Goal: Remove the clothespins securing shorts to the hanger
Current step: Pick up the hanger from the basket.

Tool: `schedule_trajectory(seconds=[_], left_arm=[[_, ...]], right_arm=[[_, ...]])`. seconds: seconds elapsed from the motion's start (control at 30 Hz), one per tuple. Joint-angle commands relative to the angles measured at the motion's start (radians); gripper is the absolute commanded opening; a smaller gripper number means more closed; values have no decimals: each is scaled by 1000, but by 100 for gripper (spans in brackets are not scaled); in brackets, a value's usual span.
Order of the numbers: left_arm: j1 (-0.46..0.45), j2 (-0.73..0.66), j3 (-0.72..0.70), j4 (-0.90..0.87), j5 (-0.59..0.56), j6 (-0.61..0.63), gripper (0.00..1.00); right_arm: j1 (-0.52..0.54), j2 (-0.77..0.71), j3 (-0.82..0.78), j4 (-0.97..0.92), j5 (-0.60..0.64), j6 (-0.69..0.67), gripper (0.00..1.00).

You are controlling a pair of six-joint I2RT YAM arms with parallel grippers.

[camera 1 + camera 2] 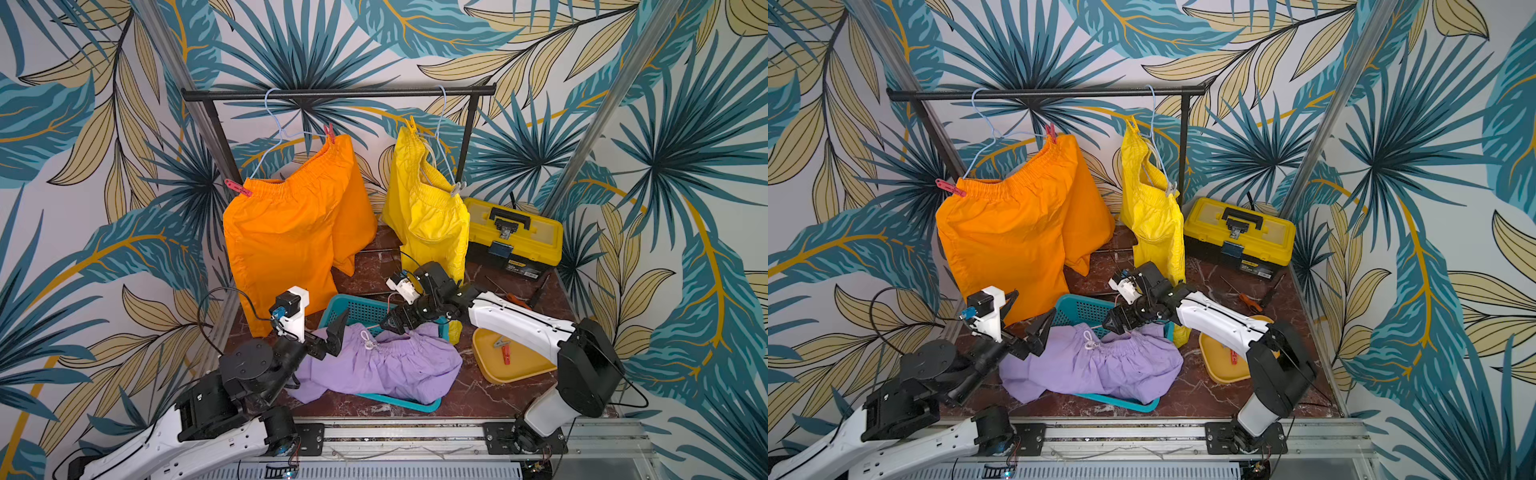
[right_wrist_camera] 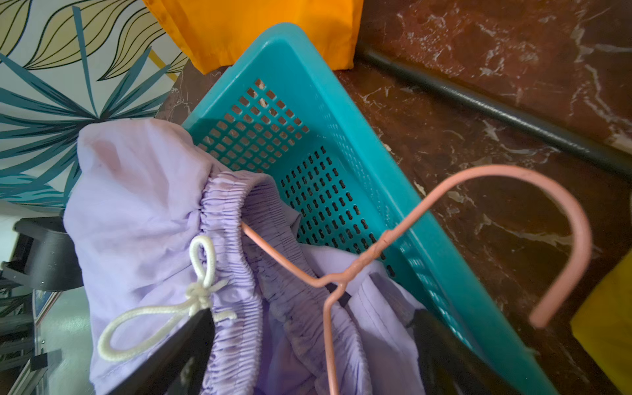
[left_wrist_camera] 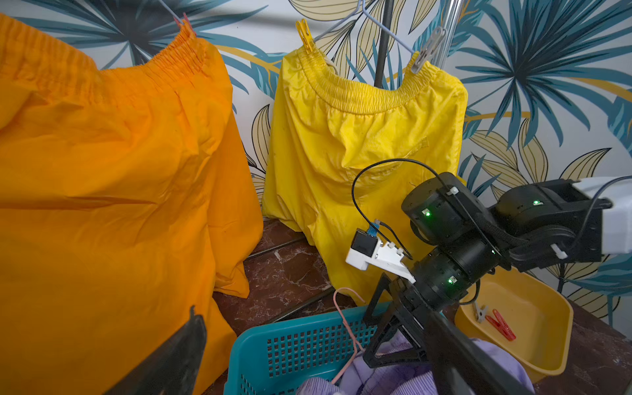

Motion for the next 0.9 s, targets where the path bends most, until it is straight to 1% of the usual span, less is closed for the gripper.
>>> schedule_trajectory(seconds=[0.0,0.1,0.17,0.27,0.33,0.4,0.53,0.63,0.67,0.87], left_arm=[[58,33,17,-21,62,-18,100],[181,62,18,-44,164,-68,100],[296,92,21,-72,256,-120,100],[430,116,3,-67,379,-180,100],[484,119,-11,-50,424,-210,100],[515,128,-20,-38,453,-227,100],[586,186,-9,-51,524,-265,99],[613,200,-12,-51,562,-295,100],[615,196,-12,-52,561,-297,100],[624,203,2,-69,555,-305,99]], right_arm=[[-2,36,18,-25,-76,-12,87],[-5,60,19,2,-115,-8,83],[-9,83,20,26,-149,-5,79],[-15,115,30,37,-186,-3,67],[-18,124,29,53,-208,-2,57],[-20,124,25,72,-225,-2,47],[-23,107,12,98,-225,-10,21],[-24,68,-19,133,-220,-5,4],[-24,49,-34,180,-216,-1,0],[-24,-118,-139,298,-175,22,0]])
